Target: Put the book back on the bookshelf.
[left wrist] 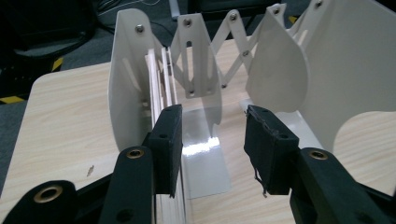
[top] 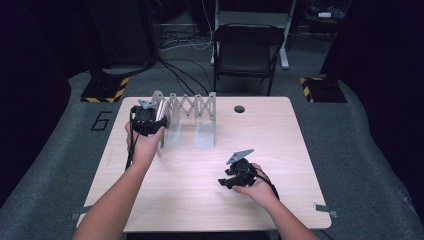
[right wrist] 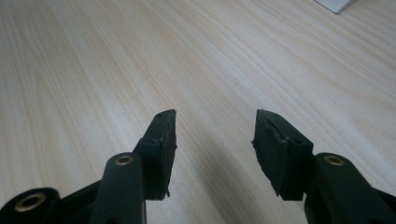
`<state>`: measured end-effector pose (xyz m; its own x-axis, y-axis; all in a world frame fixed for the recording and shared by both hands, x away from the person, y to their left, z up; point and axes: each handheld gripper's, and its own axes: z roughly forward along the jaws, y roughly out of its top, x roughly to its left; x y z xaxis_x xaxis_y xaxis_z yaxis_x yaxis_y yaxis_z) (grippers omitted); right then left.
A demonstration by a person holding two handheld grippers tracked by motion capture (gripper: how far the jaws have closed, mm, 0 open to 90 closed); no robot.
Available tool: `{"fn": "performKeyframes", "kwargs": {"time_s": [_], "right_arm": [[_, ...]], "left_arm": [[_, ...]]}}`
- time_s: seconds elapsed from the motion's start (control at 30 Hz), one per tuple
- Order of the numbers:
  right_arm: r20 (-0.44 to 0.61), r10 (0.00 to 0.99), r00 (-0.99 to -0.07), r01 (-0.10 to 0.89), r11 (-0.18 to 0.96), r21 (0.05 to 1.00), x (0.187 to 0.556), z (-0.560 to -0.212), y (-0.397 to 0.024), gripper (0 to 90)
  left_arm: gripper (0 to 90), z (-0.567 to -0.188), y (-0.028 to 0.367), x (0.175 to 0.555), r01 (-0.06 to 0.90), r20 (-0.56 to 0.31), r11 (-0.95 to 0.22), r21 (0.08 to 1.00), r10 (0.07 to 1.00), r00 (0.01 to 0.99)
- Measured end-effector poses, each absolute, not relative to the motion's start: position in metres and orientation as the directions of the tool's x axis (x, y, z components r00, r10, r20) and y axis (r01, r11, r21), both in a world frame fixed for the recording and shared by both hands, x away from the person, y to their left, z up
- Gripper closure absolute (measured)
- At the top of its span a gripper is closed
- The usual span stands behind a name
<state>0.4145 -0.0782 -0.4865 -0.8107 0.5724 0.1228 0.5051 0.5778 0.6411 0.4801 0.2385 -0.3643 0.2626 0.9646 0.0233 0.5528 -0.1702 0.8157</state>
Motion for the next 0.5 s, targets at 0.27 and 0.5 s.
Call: {"fn": "performKeyframes", "kwargs": {"time_s": [0.27, 0.5], "right_arm": [[0.115, 0.574, -0.810, 0.500, 0.576, 0.647, 0.415, -0.487, -0.079, 49.2], [0.118, 0.575, -0.810, 0.503, 0.577, 0.643, 0.415, -0.487, -0.079, 49.2]], "left_arm": [[56.4, -0.352, 0.229, 0.467, 0.525, 0.012, -0.201, 0.827, 0.940, 0.341], [56.1, -0.349, 0.221, 0.455, 0.513, 0.022, -0.250, 0.821, 0.912, 0.409]]}}
